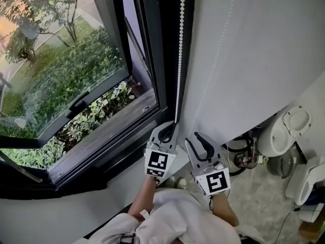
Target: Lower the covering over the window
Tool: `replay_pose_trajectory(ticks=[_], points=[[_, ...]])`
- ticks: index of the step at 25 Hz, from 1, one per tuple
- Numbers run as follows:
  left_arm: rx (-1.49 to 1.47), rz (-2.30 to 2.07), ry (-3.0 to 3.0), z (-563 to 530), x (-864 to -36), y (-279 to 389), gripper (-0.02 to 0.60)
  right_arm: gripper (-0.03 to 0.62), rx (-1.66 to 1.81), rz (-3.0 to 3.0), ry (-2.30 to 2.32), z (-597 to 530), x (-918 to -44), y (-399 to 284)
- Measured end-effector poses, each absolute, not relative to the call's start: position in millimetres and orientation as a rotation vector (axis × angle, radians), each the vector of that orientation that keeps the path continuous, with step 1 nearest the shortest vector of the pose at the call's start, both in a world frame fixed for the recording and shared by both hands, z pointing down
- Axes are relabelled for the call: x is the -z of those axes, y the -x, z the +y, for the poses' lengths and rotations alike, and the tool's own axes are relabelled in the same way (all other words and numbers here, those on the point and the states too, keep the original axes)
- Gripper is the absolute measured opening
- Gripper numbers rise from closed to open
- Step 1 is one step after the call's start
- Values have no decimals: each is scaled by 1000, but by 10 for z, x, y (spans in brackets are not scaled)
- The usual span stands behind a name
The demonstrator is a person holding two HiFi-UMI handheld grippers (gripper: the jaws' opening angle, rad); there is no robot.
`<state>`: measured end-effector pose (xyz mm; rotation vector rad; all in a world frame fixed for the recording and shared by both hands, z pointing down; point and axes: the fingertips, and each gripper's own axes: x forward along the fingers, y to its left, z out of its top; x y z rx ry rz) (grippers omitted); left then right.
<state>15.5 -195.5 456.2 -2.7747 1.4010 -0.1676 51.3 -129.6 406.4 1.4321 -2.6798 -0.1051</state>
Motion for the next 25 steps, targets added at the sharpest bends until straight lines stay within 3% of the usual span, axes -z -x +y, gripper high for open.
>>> replay_pose_trajectory(ticks=[16,20,25], points=[[175,1314,2864,-1558,-4639,-138,14,111,334,-2899,-1261,-1545,-3041,-109],[162,1295,2881,-1504,-4633,-151,14,83,372,-2915,-1250,-1604,-2888,-55],[161,1270,2893,-1468,-4645,-171,14,5,340,-2931,-1254,-1639,-2888,-25]])
